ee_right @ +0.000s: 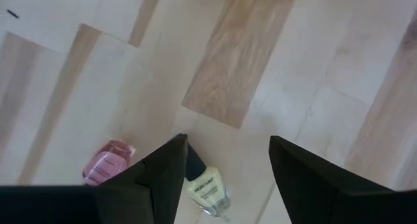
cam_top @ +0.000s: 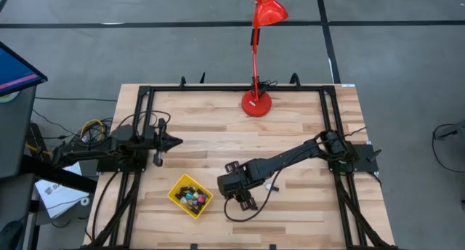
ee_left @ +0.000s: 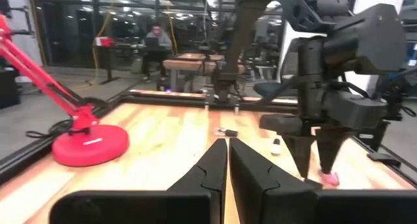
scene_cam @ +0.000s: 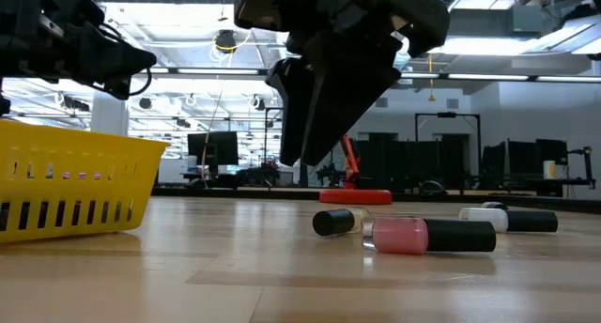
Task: Pick & Place Nail Polish
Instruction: Put the transparent nail polish bottle into the yellow basket
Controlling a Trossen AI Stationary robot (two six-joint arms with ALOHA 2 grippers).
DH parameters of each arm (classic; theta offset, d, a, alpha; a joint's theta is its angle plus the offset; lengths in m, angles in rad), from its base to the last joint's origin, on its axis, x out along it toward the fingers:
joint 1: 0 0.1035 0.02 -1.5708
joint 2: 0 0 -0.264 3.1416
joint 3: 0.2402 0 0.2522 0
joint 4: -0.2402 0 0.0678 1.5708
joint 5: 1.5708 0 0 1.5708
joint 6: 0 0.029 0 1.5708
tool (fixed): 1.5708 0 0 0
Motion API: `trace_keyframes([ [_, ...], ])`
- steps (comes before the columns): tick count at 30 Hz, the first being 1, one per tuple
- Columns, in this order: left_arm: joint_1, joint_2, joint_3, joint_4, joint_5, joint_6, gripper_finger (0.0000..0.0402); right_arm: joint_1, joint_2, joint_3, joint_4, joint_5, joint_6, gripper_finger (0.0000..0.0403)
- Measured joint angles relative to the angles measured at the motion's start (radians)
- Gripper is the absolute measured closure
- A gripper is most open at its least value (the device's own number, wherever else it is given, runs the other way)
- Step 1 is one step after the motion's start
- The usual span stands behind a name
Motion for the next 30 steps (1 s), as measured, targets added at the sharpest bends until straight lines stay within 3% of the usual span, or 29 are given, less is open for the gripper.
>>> trace_keyframes([
  [17,-0.045,0.000,0.000,-0.004,-0.009,0.000,0.0389,0.014,0.041,-0.004,-0.012,-0.076,-0.157,0.0190],
  [30,-0.045,0.000,0.000,-0.006,-0.008,0.000,0.0389,0.011,0.122,0.005,-0.051,-0.075,-0.129,0.0198],
])
